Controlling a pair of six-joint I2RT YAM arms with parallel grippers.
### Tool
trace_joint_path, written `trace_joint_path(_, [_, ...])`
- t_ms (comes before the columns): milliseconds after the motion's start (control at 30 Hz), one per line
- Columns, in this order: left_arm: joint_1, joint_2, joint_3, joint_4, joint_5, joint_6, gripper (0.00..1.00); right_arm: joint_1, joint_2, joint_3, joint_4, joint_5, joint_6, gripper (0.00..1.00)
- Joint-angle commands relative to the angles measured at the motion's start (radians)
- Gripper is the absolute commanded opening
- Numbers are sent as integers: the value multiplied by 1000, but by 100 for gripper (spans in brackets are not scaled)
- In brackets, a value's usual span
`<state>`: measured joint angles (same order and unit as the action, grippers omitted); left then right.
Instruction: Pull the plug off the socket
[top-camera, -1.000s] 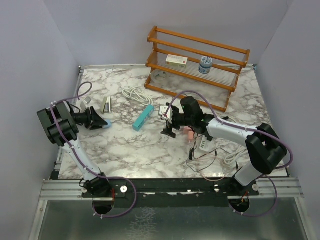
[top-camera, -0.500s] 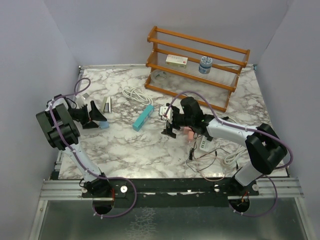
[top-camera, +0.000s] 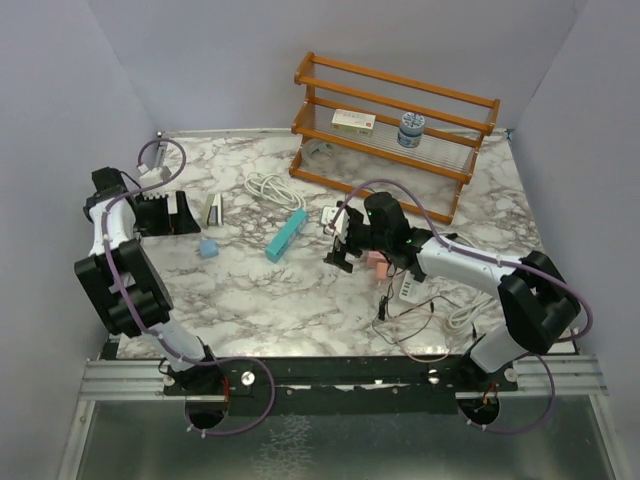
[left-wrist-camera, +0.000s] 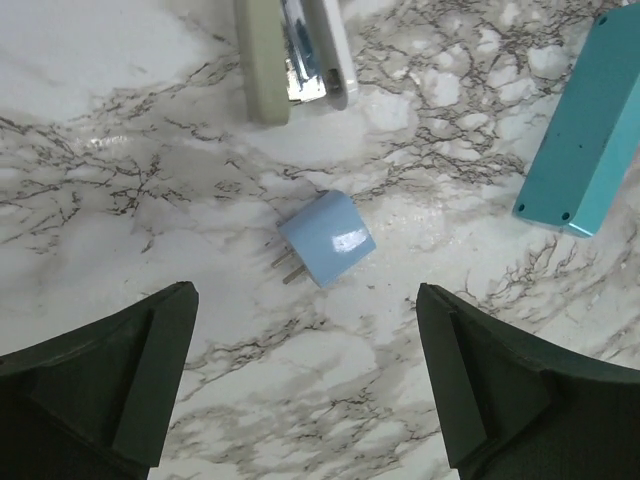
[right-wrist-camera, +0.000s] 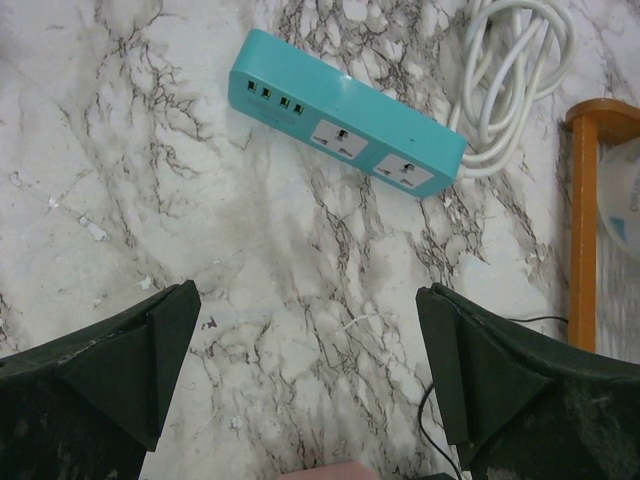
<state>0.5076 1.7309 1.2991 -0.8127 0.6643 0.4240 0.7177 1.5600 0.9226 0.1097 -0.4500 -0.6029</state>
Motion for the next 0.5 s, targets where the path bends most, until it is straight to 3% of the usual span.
trace_joint_path(0, [-73, -184, -102, 139, -46, 20, 99, -8, -51, 16, -12, 55, 40, 100])
trace_joint_path(267, [-317, -470, -270, 286, -76, -27, 99, -55, -68, 88, -89, 89, 89, 100])
trace_joint_path(467, [-499, -512, -328, 355, -107, -70, 99, -61, -110, 125, -199, 148, 39, 100])
